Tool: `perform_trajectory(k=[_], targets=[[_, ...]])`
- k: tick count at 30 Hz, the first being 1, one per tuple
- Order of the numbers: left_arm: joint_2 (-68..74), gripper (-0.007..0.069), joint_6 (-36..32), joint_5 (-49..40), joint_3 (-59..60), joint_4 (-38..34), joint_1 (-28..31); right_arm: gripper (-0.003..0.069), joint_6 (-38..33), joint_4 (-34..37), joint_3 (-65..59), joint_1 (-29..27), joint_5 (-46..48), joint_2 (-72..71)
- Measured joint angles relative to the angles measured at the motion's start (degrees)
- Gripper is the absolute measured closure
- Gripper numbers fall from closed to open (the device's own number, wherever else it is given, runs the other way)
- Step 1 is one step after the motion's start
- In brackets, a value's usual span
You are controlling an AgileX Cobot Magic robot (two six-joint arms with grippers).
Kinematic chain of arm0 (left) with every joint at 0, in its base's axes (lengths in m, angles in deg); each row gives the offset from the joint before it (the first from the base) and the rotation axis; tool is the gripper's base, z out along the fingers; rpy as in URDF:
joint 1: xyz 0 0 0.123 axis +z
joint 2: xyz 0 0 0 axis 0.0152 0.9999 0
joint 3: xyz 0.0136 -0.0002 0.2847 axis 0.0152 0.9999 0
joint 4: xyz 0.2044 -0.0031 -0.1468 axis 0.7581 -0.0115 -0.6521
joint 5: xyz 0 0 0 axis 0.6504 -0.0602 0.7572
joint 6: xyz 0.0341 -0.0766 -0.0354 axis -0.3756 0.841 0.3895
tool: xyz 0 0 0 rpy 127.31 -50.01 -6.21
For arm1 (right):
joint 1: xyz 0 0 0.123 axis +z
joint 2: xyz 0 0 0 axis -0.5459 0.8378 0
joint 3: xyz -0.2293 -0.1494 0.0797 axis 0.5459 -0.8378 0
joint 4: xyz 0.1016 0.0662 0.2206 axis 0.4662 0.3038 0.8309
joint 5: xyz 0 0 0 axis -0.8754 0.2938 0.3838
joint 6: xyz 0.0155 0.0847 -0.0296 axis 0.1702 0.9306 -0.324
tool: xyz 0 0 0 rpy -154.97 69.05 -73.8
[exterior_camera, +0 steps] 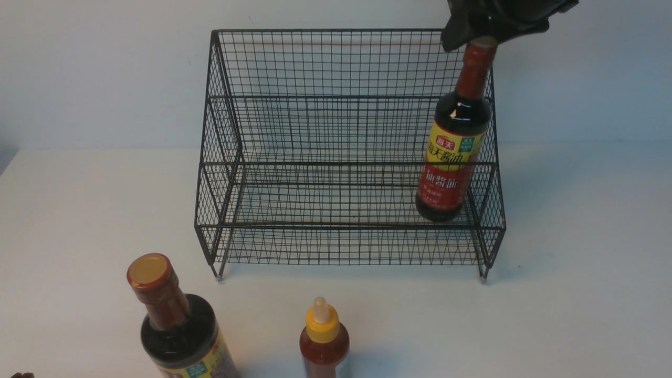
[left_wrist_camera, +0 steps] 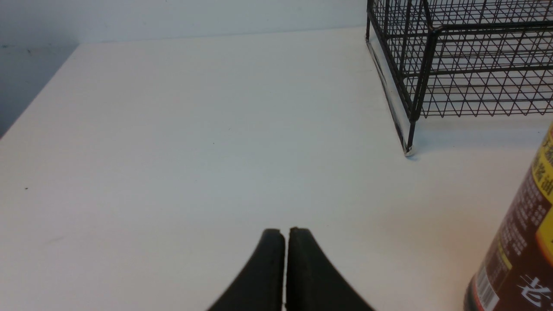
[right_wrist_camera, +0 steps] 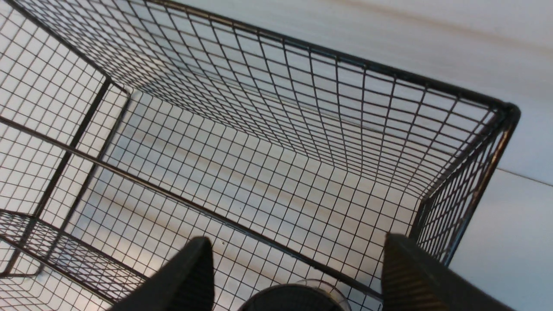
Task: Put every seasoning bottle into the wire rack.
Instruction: Use the right arm to put the condiment bottle back on the shelf, then use the left arm to grab the condiment bottle closest to it
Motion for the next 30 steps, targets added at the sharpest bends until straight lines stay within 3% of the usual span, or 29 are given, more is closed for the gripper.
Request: perform_trajectory(k=[4, 7, 12, 17, 22, 27, 30], targets=[[0.0, 0.0629, 0.0, 0.0, 0.0, 0.0, 0.0, 0.0081, 0.11, 0.0, 1.05, 0.0, -0.07, -0.06], [0.0, 0.0629, 0.0, 0.0, 0.0, 0.0, 0.0, 0.006, 0.11, 0.0, 1.31, 0.0, -0.13, -0.79], [0.0, 0.0629, 0.0, 0.0, 0.0, 0.0, 0.0, 0.0068, 0.11, -0.53, 1.31, 0.0, -0.08, -3.69], [0.0, 0.0629, 0.0, 0.0, 0.0, 0.0, 0.0, 0.0126, 0.19, -2.16, 1.35, 0.0, -0.02, -9.38], [0.0, 0.0629, 0.0, 0.0, 0.0, 0.0, 0.0, 0.03, 1.36, -2.42, 0.82, 0.0, 0.03, -17.82], [0.0, 0.0629, 0.0, 0.0, 0.0, 0.0, 0.0, 0.0578, 1.9, -3.87, -7.2, 0.0, 0.03, -32.61], [0.0, 0.0629, 0.0, 0.0, 0.0, 0.0, 0.0, 0.065, 2.13, -6.08, -14.34, 0.0, 0.09, -42.48]])
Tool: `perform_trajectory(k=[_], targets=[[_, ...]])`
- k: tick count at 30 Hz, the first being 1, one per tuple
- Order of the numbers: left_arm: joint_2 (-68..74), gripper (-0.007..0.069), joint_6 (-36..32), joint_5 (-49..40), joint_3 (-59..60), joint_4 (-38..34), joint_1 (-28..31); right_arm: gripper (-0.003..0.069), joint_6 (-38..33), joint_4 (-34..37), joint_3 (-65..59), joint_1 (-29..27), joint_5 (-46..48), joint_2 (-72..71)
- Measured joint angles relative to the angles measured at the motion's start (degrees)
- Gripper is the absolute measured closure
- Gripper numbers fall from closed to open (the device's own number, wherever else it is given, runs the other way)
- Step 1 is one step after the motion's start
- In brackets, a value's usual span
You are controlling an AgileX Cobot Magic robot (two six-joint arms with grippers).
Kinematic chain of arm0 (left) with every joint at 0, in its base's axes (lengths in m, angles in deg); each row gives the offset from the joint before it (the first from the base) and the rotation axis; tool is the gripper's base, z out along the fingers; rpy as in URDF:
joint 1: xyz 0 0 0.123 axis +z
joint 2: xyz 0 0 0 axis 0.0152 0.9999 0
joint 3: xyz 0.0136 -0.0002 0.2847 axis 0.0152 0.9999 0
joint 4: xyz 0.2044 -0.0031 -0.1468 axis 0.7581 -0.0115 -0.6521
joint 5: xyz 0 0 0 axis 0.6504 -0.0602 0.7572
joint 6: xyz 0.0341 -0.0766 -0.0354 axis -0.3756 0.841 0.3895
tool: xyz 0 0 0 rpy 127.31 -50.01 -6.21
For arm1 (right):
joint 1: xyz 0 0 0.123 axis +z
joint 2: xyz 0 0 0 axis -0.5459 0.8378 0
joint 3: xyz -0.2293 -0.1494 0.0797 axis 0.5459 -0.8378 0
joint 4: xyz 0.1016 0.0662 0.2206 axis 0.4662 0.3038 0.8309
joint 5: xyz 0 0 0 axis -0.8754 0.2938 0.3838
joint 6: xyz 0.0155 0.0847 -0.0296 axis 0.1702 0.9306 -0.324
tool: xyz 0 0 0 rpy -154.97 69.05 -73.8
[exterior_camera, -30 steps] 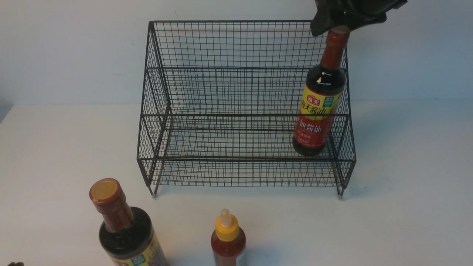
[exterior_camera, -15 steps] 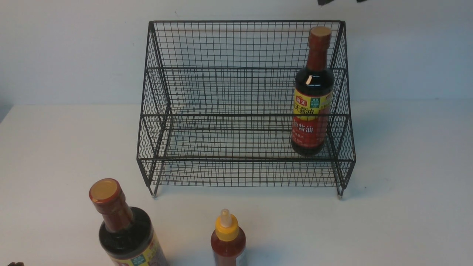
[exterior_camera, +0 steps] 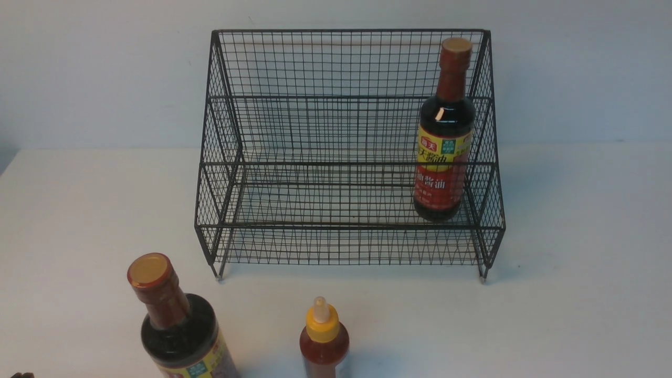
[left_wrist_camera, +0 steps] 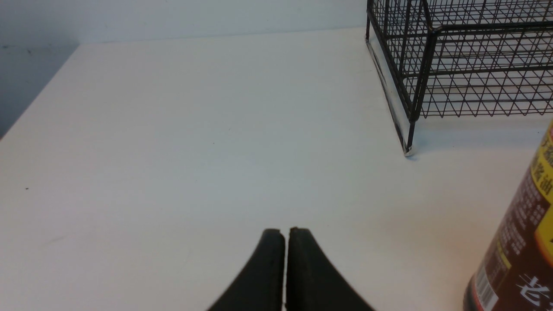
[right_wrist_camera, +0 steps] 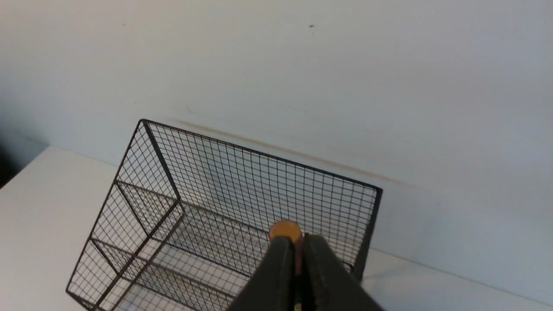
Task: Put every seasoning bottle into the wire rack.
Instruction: Use the left arm to grab the condiment bottle closest to it
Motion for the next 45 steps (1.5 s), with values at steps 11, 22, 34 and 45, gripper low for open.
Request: perform_trajectory(k=[11, 22, 34, 45], targets=[[0.0, 0.0629, 0.0, 0.0, 0.0, 0.0, 0.0, 0.0674, 1.99, -2.97, -53.52, 0.0, -21.47, -42.66], [0.0, 0.0629, 0.0, 0.0, 0.0, 0.0, 0.0, 0.0673, 0.11, 1.21, -95.16, 0.0, -63.92, -62.69], [0.0, 0.0629, 0.0, 0.0, 0.0, 0.0, 0.0, 0.0673, 1.19, 1.53, -100.77, 0.0, -67.13, -62.77], [0.0, 0.0629, 0.0, 0.0, 0.0, 0.0, 0.0, 0.0673, 0.27, -4.72, -103.29, -0.07, -62.63, -63.6]])
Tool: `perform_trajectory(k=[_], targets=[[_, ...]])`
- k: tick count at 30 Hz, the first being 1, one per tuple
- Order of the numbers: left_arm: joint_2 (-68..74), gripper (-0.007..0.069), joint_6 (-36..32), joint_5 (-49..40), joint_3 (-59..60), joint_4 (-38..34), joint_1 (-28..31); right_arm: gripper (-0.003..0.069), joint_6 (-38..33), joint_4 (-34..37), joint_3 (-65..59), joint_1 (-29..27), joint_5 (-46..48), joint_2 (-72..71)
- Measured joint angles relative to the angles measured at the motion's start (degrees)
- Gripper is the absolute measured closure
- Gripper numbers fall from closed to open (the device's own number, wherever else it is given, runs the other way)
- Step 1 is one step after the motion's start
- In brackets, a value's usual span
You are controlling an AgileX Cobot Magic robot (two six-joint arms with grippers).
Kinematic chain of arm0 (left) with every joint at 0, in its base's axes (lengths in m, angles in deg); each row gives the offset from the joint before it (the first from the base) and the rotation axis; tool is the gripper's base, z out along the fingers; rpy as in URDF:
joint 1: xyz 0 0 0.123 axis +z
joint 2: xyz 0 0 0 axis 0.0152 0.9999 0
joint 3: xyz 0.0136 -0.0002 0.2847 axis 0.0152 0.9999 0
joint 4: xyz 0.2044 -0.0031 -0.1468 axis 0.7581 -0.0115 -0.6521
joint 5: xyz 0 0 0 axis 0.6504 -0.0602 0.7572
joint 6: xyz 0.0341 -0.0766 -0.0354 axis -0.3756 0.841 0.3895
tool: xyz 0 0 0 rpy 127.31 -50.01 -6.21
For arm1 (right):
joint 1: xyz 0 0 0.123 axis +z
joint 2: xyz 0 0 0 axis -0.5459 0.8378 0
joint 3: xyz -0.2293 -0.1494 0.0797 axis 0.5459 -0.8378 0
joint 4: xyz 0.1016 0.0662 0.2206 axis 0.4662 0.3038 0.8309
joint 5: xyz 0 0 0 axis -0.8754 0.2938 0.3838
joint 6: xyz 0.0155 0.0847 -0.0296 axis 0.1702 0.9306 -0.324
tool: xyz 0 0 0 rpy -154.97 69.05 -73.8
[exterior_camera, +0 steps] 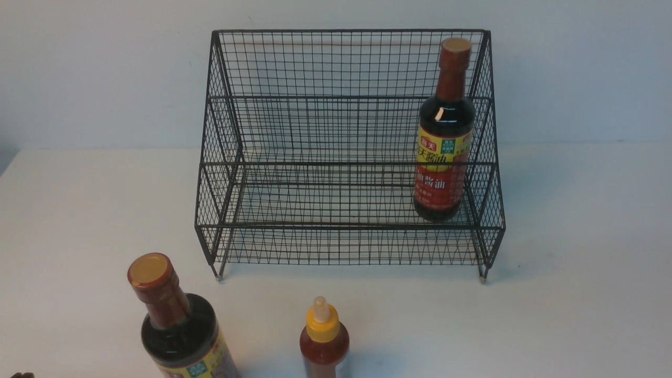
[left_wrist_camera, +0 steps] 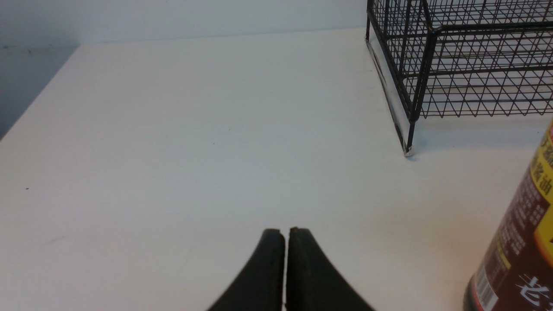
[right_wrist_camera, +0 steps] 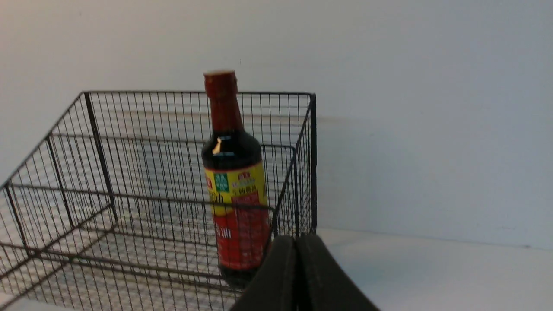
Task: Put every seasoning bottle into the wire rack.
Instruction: Use the left arm to grab the condiment bottle closest to it
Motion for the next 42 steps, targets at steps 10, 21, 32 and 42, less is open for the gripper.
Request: perform_trajectory(k=[10, 21, 32, 42], targets=[[0.0, 0.0629, 0.0, 0.0, 0.0, 0.0, 0.0, 0.0673, 1.33, -7.08, -8.57, -11.03, 8.34, -7.69], [0.0, 0.0629, 0.0, 0.0, 0.0, 0.0, 0.0, 0.0673, 1.33, -7.27, -12.17, -14.37, 10.05, -11.19], [0.0, 0.0629, 0.0, 0.0, 0.0, 0.0, 0.0, 0.0673, 1.33, -7.27, -12.17, -14.72, 10.05, -11.19], [0.0, 0.0629, 0.0, 0.0, 0.0, 0.0, 0.0, 0.0673, 1.33, -7.27, -12.17, -14.72, 10.05, -11.19]])
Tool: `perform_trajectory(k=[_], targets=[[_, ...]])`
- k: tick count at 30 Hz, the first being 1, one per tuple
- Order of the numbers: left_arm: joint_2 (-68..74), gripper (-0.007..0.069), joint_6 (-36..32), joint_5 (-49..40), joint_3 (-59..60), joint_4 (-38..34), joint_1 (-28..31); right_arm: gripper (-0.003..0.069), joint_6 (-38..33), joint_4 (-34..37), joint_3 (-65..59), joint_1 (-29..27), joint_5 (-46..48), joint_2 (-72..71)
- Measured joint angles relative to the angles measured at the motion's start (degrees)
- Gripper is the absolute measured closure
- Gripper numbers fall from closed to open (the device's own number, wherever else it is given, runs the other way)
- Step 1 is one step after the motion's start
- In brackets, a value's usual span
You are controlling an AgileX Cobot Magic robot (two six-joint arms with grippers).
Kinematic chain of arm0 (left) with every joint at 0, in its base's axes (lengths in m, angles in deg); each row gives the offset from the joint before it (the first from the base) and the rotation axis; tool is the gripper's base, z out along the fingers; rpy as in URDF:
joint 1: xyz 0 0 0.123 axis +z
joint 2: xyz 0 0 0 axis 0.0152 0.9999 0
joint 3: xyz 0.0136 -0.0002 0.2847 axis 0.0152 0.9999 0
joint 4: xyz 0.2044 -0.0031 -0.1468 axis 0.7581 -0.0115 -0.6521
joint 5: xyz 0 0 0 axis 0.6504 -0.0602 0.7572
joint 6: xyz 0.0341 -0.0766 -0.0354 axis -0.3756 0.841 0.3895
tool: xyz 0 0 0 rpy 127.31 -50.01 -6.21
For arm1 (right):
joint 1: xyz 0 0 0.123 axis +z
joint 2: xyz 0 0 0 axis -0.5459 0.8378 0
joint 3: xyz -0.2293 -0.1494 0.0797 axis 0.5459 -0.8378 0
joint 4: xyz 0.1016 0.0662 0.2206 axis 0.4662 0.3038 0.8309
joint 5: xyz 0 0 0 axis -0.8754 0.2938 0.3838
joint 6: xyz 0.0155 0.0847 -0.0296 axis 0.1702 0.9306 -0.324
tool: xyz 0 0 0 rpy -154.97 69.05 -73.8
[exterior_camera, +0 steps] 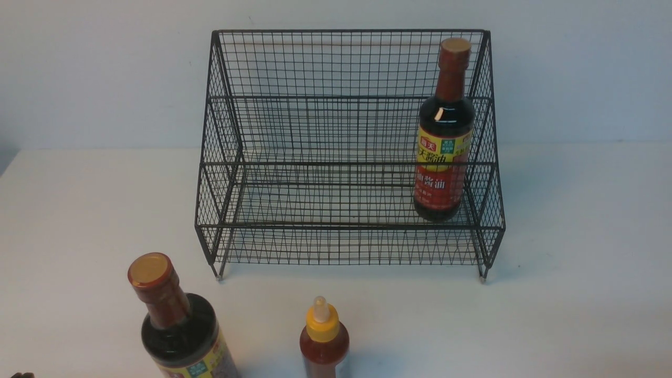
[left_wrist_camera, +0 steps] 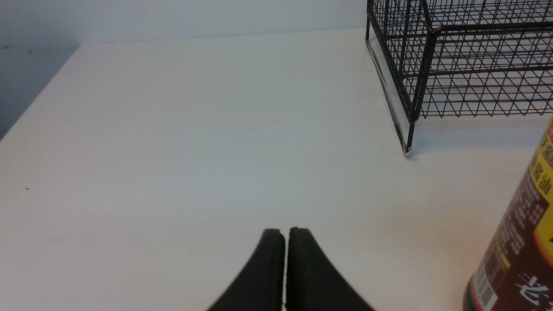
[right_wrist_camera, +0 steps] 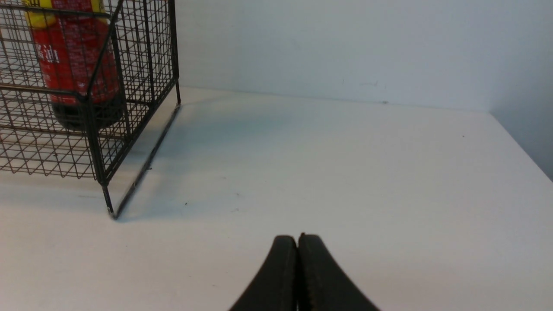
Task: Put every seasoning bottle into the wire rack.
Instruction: Use the left arm to grab the condiment bottle closest to it
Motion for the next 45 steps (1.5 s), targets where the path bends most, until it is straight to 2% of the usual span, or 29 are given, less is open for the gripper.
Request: perform_trajectory(k=[8, 10, 13, 14, 17, 19, 21, 23, 25, 26, 27, 28, 29, 30, 34, 35, 38, 44, 45], targets=[[0.0, 0.0629, 0.17, 0.2, 0.0, -0.34, 0.0, 0.0673, 0.0, 0.0, 0.0, 0.0, 0.0, 0.0], [0.0, 0.0629, 2.97, 1.32, 0.02, -3.69, 0.0, 0.0673, 0.0, 0.0, 0.0, 0.0, 0.0, 0.0], [0.0, 0.0629, 15.0, 2.76, 0.02, -22.7, 0.0, 0.0673, 0.0, 0.0, 0.0, 0.0, 0.0, 0.0], [0.0, 0.0629, 16.41, 2.76, 0.02, -23.91, 0.0, 0.0673, 0.0, 0.0, 0.0, 0.0, 0.0, 0.0], [0.0, 0.0629, 23.57, 3.37, 0.02, -38.99, 0.0, 0.0673, 0.0, 0.0, 0.0, 0.0, 0.0, 0.0], [0.0, 0.0629, 24.52, 5.08, 0.02, -47.19, 0.0, 0.0673, 0.0, 0.0, 0.0, 0.0, 0.0, 0.0], [0.0, 0.0629, 21.59, 6.78, -0.04, -50.73, 0.0, 0.0673, 0.0, 0.0, 0.0, 0.0, 0.0, 0.0], [0.0, 0.0629, 15.9, 5.99, -2.07, -51.8, 0.0, 0.0673, 0.0, 0.0, 0.0, 0.0, 0.0, 0.0], [0.0, 0.0629, 7.7, 4.11, -6.93, -52.06, 0.0, 0.0673, 0.0, 0.0, 0.0, 0.0, 0.0, 0.0], [0.0, 0.0629, -0.52, 0.94, -12.76, -52.19, 0.0, 0.0673, 0.0, 0.0, 0.0, 0.0, 0.0, 0.0], [0.0, 0.0629, -1.69, 0.94, -13.65, -52.19, 0.0, 0.0673, 0.0, 0.0, 0.0, 0.0, 0.0, 0.0], [0.45, 0.0629, -6.25, -1.96, -17.34, -52.27, 0.0, 0.0673, 0.0, 0.0, 0.0, 0.0, 0.0, 0.0], [2.66, 0.0629, -13.97, -7.26, -24.65, -52.56, 0.0, 0.0673, 0.0, 0.0, 0.0, 0.0, 0.0, 0.0], [4.88, 0.0629, -17.66, -11.59, -28.73, -52.61, 0.0, 0.0673, 0.0, 0.0, 0.0, 0.0, 0.0, 0.0], [13.87, 0.0603, -25.28, -24.98, -38.46, -51.15, 0.0, 0.0673, 0.0, 0.0, 0.0, 0.0, 0.0, 0.0], [14.91, 0.0595, -26.17, -25.96, -39.17, -50.73, 0.0, 0.0673, 0.0, 0.0, 0.0, 0.0, 0.0, 0.0], [22.88, 0.0474, -29.55, -29.76, -41.94, -47.62, 0.0, 0.0673, 0.07, 0.0, 0.0, 0.0, 0.0, 0.0], [32.41, 0.0201, -32.69, -27.97, -41.94, -46.79, 0.0, 0.0673, 0.07, 0.0, 0.0, 0.0, 0.0, 0.0], [34.23, 0.0129, -33.26, -27.38, -41.94, -46.7, 0.0, 0.0673, 0.07, 0.0, 0.0, 0.0, 0.0, 0.0]])
